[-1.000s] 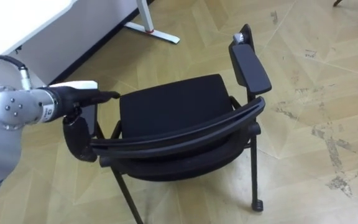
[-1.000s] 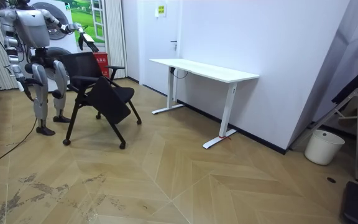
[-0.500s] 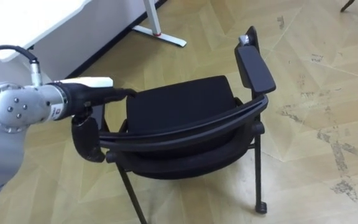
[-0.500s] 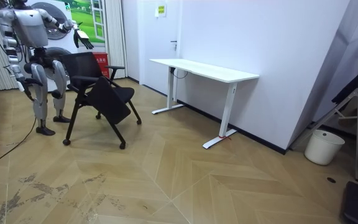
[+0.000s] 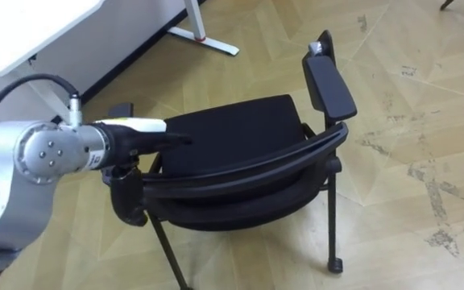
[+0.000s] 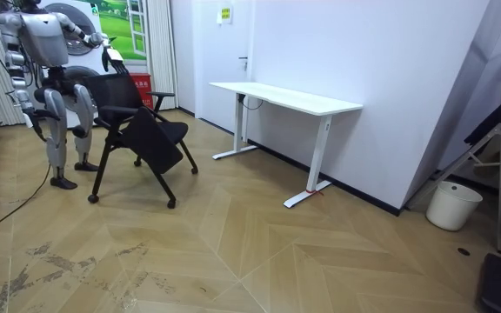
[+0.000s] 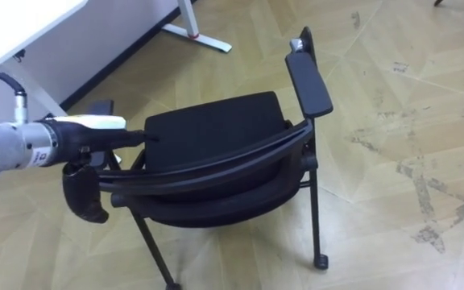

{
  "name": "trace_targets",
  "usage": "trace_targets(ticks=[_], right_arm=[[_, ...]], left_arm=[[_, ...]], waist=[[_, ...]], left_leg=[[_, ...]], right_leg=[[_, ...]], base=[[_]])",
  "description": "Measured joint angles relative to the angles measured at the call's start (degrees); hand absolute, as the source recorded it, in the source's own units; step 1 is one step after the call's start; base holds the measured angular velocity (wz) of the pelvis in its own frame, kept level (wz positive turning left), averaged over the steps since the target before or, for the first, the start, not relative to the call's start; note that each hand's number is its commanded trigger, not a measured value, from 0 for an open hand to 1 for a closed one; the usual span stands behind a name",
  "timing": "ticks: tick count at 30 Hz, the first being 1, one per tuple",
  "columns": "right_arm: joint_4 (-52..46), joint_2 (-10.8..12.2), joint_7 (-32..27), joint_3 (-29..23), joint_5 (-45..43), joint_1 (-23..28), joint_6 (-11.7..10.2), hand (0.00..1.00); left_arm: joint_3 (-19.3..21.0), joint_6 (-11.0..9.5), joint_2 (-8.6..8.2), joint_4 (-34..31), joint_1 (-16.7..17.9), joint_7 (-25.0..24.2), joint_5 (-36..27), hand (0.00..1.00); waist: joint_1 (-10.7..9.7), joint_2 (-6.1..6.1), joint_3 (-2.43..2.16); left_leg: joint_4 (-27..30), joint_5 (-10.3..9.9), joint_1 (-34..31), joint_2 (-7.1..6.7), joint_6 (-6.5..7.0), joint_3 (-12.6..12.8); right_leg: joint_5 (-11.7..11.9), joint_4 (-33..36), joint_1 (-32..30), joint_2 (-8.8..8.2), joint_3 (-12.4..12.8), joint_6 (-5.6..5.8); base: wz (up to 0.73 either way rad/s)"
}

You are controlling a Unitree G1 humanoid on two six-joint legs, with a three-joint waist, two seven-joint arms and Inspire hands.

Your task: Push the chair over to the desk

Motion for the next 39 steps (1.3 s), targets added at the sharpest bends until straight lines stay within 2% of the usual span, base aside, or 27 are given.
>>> trace_targets(ticks=[4,8,12,14,16,19,21,24,25,26,27,28,29,32,39], right_arm=[[0.05,0.01,-0.86,-0.03,-0.02,0.07,-0.01,0.0],[0.23,0.45,-2.06,-0.01,-0.11,0.09,-0.62,0.0],[0.15,0.78,-2.06,0.0,-0.1,0.18,-0.64,0.0],[0.17,0.78,-2.17,0.02,0.05,0.43,-0.46,0.0],[0.14,0.76,-2.39,0.54,0.23,0.79,-0.5,0.0],[-0.08,0.85,-3.52,0.99,0.13,0.89,-0.47,0.0],[-0.41,0.88,-4.49,1.06,0.11,0.79,-0.49,0.0],[-2.38,1.03,-5.23,1.13,0.19,1.75,-0.46,0.0],[-3.16,1.09,-5.52,1.16,0.27,2.3,-0.5,0.0],[-3.79,1.28,-5.98,1.15,0.27,3.04,-0.51,0.0],[-3.91,1.57,-6.4,1.16,0.27,3.49,-0.5,0.0],[-4.01,1.71,-6.53,1.16,0.27,3.76,-0.49,0.0],[-4.51,1.78,-6.81,1.16,0.27,4.37,-0.49,0.0],[-4.92,1.81,-7.04,1.14,0.26,4.87,-0.52,0.0],[-4.92,1.84,-6.9,1.14,-0.28,4.89,-0.49,0.0]], left_arm=[[0.01,-0.05,-2.31,4.93,0.66,2.3,0.17,0.0],[0.01,-0.59,-4.78,12.95,1.31,5.8,1.19,0.0],[0.01,-1.26,-7.29,18.16,1.33,9.69,2.38,0.0],[0.04,-1.68,-8.15,20.21,1.28,11.3,2.37,0.0],[0.05,-1.83,-8.31,21.03,1.28,11.71,2.23,0.0],[0.08,-2.99,-8.88,22.98,1.13,13.38,2.19,0.0],[0.58,-4.12,-10.34,26.3,0.65,15.74,2.19,0.0],[0.89,-5.05,-11.68,29.66,0.57,20.16,2.31,0.0],[1.01,-5.06,-12.07,30.15,0.58,20.99,2.41,0.06],[1.69,-5.36,-12.87,31.37,0.62,22.19,3.04,0.55],[2.45,-5.98,-13.32,32.46,0.62,22.52,3.91,0.7],[2.65,-6.32,-13.36,32.97,0.66,22.81,4.04,1.0],[3.14,-6.94,-13.54,33.68,0.95,23.6,4.08,1.0],[4.0,-8.19,-14.22,34.76,1.53,24.84,4.53,1.0],[3.64,-11.14,-14.24,34.81,2.58,25.37,7.32,1.0]], waist=[[-0.18,0.12,-0.08],[-0.89,-0.02,-0.01],[-1.6,-0.52,-0.03],[-1.46,-0.88,-0.16],[-1.47,-1.24,-0.44],[-1.51,-1.84,-0.37],[-1.49,-1.93,-0.52],[-1.79,-1.96,-0.52],[-1.76,-2.03,-0.52],[-1.54,-2.3,-0.64],[-1.49,-2.61,-0.87],[-1.41,-2.71,-1.01],[-1.28,-2.73,-1.31],[-1.31,-2.43,-1.5],[-1.44,-2.18,-1.37]], left_leg=[[-0.06,0.0,0.08,0.02,0.0,0.44],[-0.08,0.0,0.19,0.09,0.0,1.21],[-0.09,0.0,-0.48,0.08,0.0,1.42],[-0.08,0.0,-0.39,0.08,0.0,1.66],[-0.05,0.0,-0.17,0.08,0.0,1.73],[-0.05,0.0,0.21,0.19,0.0,2.15],[-0.19,0.0,0.84,0.19,0.0,2.39],[-0.3,0.0,1.65,0.27,0.0,2.77],[-0.41,0.01,1.77,0.28,0.02,2.82],[-0.72,0.02,2.01,0.28,0.04,3.0],[-0.86,0.03,2.09,0.41,0.05,3.2],[-0.86,0.03,2.1,0.47,0.05,3.33],[-0.84,0.04,2.12,0.6,0.03,3.69],[-0.8,0.06,2.34,0.67,0.04,4.16],[-0.95,0.06,3.07,0.63,0.05,4.44]], right_leg=[[-0.02,-0.09,-0.02,0.01,0.21,-0.02],[-0.01,-0.07,-0.06,0.04,0.6,-0.01],[-0.01,0.14,-1.02,0.07,1.18,-0.02],[-0.01,0.16,-1.1,0.08,1.47,-0.02],[-0.01,0.28,-1.0,0.08,1.64,-0.01],[-0.03,1.06,-0.98,0.09,1.75,0.0],[-0.02,1.1,-0.57,0.07,1.84,0.0],[-0.13,1.1,-0.13,0.25,2.41,0.0],[-0.19,1.12,-0.17,0.27,2.51,0.02],[-0.49,1.33,-0.3,0.32,2.92,0.13],[-0.52,1.59,-0.35,0.45,3.17,0.11],[-0.53,1.8,-0.5,0.5,3.3,0.04],[-0.39,1.94,-0.68,0.63,3.65,-0.18],[-0.15,2.01,-0.72,0.74,4.19,-0.32],[-0.13,2.01,-0.17,0.74,4.65,-0.28]], base=[[-0.01],[-0.03],[-0.05],[-0.1],[-0.07],[0.0],[-0.02],[-0.04],[-0.07],[-0.1],[-0.11],[-0.13],[-0.14],[-0.09],[-0.02]])
